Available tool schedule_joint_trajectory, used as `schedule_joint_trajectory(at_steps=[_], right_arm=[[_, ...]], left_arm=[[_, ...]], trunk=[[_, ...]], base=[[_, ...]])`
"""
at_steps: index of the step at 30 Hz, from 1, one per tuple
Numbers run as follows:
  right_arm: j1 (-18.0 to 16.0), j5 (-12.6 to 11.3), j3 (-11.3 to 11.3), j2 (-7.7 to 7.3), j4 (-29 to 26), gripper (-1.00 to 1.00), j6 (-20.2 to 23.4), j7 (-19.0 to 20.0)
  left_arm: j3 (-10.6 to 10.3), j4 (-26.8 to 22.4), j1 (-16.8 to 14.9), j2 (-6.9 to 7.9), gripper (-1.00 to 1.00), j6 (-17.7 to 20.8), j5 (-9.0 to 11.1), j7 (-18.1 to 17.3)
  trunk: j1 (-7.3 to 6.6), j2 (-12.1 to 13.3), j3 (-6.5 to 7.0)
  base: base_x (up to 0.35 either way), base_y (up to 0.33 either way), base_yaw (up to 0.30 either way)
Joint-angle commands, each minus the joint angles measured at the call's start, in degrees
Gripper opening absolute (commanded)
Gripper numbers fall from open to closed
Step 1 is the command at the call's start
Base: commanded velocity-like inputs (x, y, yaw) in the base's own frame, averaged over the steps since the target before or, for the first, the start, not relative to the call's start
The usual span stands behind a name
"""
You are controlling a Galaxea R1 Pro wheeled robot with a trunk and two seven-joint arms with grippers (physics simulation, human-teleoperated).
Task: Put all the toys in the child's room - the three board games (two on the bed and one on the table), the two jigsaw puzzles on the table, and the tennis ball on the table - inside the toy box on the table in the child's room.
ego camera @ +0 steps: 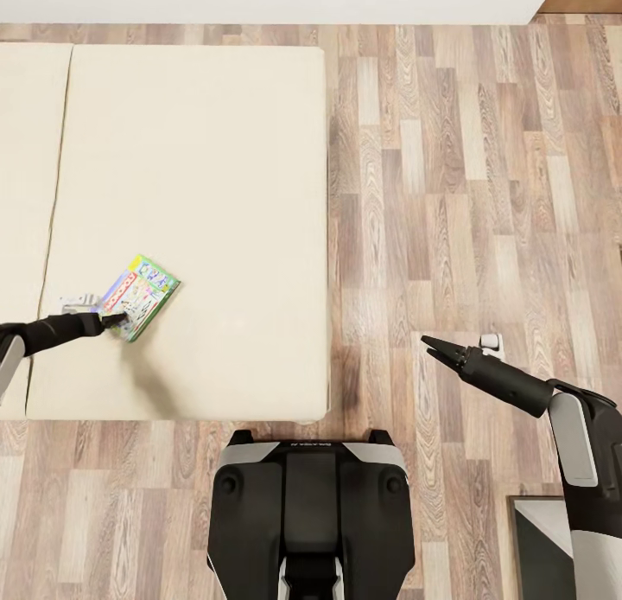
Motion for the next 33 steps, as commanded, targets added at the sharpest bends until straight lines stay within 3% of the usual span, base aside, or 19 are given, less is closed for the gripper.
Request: schedule_joint_trajectory(at_steps=[1,17,33], right_arm=[[-0.03,0.25,-0.06,0.00,0.00,1.00,0.21,0.25],[-0.05,0.18,-0.06,0.02,-0.08,1.00,0.27,-1.49],[-0.06,0.17,0.02,0.09,-0.09,1.00,0.27,-1.72]], left_arm=[[0.09,-0.01,-0.34,0.10,1.00,0.81,0.41,-0.11],[0.11,-0.02,-3.89,1.57,1.00,3.79,0.43,-0.27],[-0.11,-0.26,-4.38,1.71,1.00,3.91,0.43,-0.43]], trunk=[[0.04,-0.09,-0.06],[0.04,-0.09,-0.06],[0.04,-0.09,-0.09]], base=[[0.000,0.000,0.000],[0.000,0.000,0.000],[0.000,0.002,0.000]])
